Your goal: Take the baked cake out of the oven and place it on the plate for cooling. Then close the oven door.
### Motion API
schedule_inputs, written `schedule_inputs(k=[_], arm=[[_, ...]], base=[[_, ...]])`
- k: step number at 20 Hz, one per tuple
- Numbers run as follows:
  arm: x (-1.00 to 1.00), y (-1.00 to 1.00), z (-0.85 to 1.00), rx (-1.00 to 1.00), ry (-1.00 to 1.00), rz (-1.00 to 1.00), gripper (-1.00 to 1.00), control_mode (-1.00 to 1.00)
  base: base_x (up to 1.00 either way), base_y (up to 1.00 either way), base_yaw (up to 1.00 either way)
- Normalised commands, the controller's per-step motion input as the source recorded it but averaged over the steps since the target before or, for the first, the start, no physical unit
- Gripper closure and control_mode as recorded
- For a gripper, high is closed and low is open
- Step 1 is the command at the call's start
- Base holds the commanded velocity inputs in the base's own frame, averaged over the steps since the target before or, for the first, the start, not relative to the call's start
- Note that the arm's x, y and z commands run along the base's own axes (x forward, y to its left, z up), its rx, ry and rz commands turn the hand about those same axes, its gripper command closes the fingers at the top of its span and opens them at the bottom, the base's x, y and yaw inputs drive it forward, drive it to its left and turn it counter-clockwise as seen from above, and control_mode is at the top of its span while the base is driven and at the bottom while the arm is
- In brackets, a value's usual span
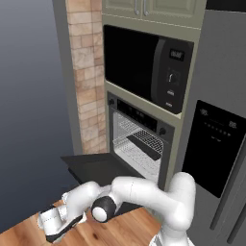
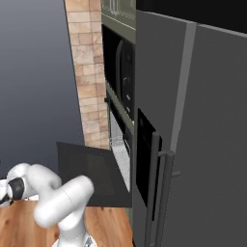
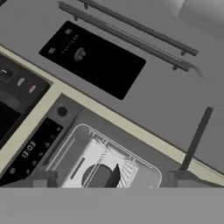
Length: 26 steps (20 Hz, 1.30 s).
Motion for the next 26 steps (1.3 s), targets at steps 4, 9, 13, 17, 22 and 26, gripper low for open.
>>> schedule_inputs(k=[4,9,13,17,22,26], arm=[[0.33,0.0,-1.0,-0.24,-0.21,0.0,-1.0,-1.0],[0.35,-0.02,-1.0,-0.17,0.07,-0.2,-1.0,-1.0],[0.51,0.08,-1.0,-0.02,0.4,-0.29,-1.0,-1.0],[0.57,0.52,-1.0,-0.11,0.33,-0.27,-1.0,-1.0],[0.56,0.53,-1.0,-0.38,0.34,-0.26,-1.0,-1.0],[0.39,0.17,-1.0,-0.57,0.22,-0.09,-1.0,-1.0]], base=[[0.0,0.0,0.0],[0.0,0.0,0.0],[0.0,0.0,0.0],[0.0,0.0,0.0],[0.0,0.0,0.0],[0.0,0.0,0.0]])
